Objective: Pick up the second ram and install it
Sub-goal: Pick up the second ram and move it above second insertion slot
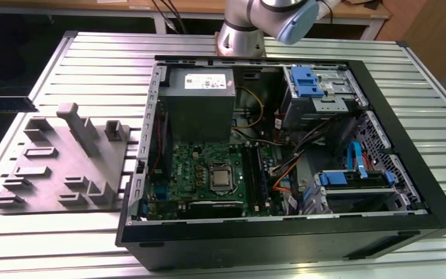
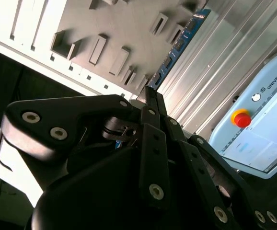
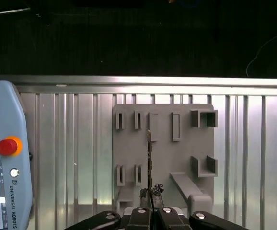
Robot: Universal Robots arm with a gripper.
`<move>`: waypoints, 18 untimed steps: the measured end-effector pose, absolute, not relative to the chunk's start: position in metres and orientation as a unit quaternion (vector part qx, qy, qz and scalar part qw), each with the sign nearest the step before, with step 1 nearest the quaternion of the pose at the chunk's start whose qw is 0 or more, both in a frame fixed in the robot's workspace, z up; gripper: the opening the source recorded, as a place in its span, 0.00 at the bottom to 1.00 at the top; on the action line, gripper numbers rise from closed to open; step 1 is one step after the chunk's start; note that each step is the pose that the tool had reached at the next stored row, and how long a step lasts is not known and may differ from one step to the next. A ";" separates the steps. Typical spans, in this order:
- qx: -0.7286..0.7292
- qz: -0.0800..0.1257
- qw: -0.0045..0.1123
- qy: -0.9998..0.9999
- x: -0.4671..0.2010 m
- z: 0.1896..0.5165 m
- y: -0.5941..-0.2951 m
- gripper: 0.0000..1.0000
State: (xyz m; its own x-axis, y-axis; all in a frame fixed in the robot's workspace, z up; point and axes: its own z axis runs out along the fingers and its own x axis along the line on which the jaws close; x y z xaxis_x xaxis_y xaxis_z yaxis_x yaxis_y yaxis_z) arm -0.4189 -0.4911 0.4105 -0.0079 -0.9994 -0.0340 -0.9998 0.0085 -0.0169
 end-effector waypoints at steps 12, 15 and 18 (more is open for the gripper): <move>-0.704 0.006 0.018 0.710 -0.386 0.410 -0.491 0.11; -0.704 0.006 0.018 0.710 -0.378 0.411 -0.491 0.11; -0.704 0.006 0.018 0.710 -0.370 0.410 -0.491 0.11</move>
